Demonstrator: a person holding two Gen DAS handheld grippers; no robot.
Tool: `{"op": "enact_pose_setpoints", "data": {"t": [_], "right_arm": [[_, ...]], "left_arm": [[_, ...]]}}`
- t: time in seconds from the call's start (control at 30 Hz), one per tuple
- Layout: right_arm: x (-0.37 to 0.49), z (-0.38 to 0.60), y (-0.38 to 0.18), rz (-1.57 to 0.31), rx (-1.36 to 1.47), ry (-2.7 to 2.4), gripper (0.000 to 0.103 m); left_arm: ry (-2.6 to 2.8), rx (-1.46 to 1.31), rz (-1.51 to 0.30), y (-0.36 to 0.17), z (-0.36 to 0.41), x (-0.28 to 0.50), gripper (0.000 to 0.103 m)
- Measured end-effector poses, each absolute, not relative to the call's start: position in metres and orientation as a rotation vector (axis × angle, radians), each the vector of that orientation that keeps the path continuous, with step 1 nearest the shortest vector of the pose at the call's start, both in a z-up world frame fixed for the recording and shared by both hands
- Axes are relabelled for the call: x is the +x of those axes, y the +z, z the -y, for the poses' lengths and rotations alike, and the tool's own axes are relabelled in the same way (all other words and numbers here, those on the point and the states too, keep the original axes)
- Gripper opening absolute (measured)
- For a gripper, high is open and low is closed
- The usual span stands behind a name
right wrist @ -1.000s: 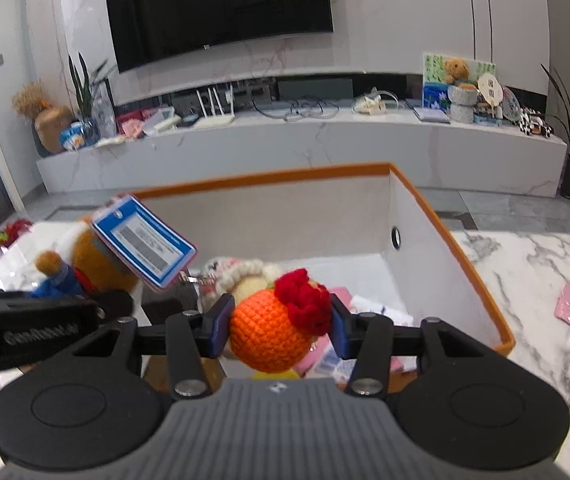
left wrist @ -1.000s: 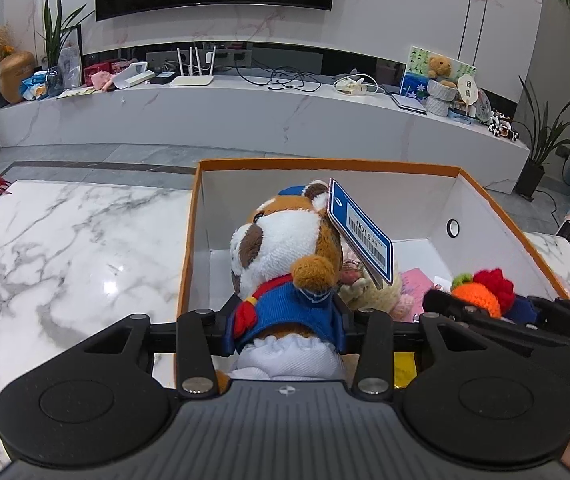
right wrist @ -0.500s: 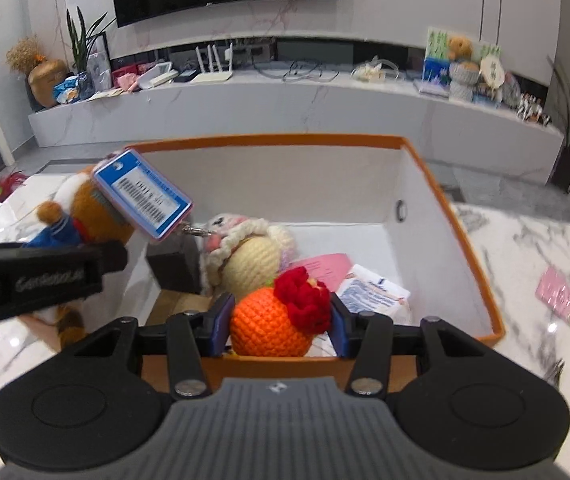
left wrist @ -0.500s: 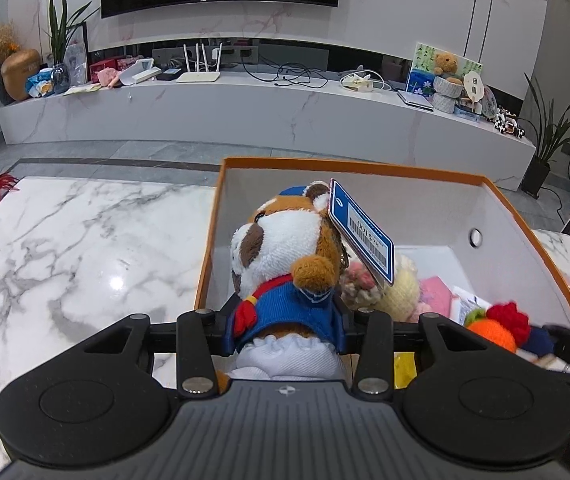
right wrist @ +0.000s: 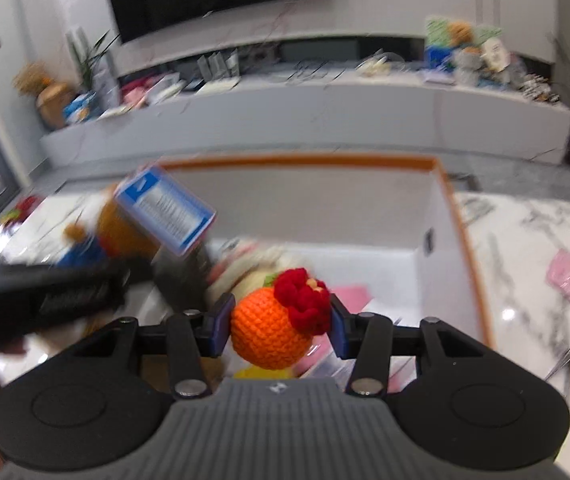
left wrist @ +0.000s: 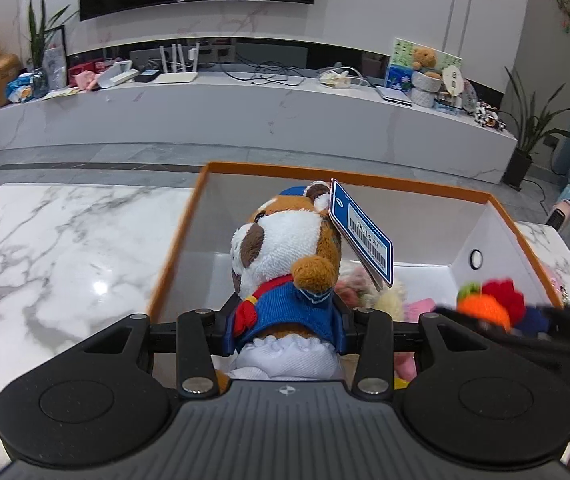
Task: Organize objects
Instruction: 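Lower the sailor plush into the orange box while right gripper lowers the crocheted ball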
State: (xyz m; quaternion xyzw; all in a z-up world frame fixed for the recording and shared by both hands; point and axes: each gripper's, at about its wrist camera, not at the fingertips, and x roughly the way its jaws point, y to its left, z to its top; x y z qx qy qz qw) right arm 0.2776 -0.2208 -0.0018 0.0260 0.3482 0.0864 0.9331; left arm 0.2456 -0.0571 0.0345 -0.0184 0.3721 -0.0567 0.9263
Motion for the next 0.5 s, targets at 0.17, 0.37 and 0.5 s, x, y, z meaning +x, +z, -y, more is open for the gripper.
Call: {"op": "enact_pose_setpoints", "data": {"t": [0.17,0.37,0.5], "right_arm": [[0.293,0.226,-0.022,-0.785,0.024,0.108,0.050],[0.302,0.232,-0.035,-0.850,0.025,0.123,0.050],[0.305,0.230,-0.034,-0.870,-0.043,0.141,0.050]], "left_arm": [[-0.163,-0.038,-0.782,0.025,0.077,0.250,0.048],[-0.184,-0.058,-0.855,0.018,0.097,0.255,0.048],[-0.181,-0.080,-0.909,0.017,0.094,0.258,0.048]]}}
